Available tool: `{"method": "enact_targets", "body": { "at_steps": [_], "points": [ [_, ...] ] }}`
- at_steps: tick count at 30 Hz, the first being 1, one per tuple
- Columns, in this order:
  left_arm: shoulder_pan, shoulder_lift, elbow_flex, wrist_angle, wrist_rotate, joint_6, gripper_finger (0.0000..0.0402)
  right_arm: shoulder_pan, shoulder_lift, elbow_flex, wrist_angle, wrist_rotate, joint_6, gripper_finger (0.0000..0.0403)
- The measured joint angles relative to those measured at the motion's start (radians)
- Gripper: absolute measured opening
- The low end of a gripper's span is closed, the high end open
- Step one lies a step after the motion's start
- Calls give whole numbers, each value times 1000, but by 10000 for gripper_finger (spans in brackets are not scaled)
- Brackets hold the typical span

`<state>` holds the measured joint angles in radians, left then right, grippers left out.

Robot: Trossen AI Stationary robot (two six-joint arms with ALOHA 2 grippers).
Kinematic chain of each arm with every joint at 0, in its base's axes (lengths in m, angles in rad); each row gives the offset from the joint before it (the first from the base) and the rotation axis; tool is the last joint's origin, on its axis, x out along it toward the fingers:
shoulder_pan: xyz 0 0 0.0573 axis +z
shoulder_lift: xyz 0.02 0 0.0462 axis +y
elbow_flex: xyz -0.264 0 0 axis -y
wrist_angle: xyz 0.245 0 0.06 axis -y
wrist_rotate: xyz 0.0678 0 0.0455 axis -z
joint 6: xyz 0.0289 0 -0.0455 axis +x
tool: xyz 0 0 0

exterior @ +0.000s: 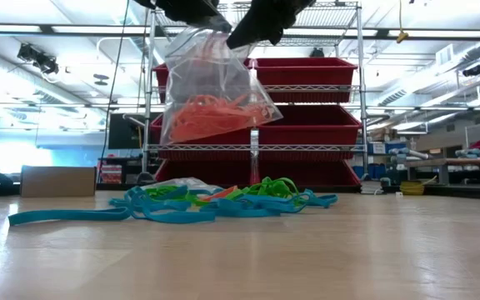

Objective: Sort rubber bands
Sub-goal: Put the orange rubber band into the transparent zip bag

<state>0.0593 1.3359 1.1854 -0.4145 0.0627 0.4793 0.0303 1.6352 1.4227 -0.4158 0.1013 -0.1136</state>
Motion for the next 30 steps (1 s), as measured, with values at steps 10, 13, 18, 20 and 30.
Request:
{"method": "enact_targets", "body": {
  "at_steps": [10, 13, 18, 20, 30],
  "points": [
    [-2, -12, -1, -2, -8, -46, 201, 0, -1, 0, -23, 45, -11, 0],
    [-10, -45, -1, 11, 57, -51, 208, -2, -12, 0, -81, 116, -59, 0],
    [-16, -122, 0, 37, 211, -113, 207, -17, -69, 0, -138, 196, -183, 0],
    [-16, -151, -7, 33, 212, -119, 207, -17, -109, 0, -137, 204, -238, 0],
    [-16, -175, -332, 291, 246, -232, 207, -46, -407, -107, -132, 262, -311, 0]
  ]
}}
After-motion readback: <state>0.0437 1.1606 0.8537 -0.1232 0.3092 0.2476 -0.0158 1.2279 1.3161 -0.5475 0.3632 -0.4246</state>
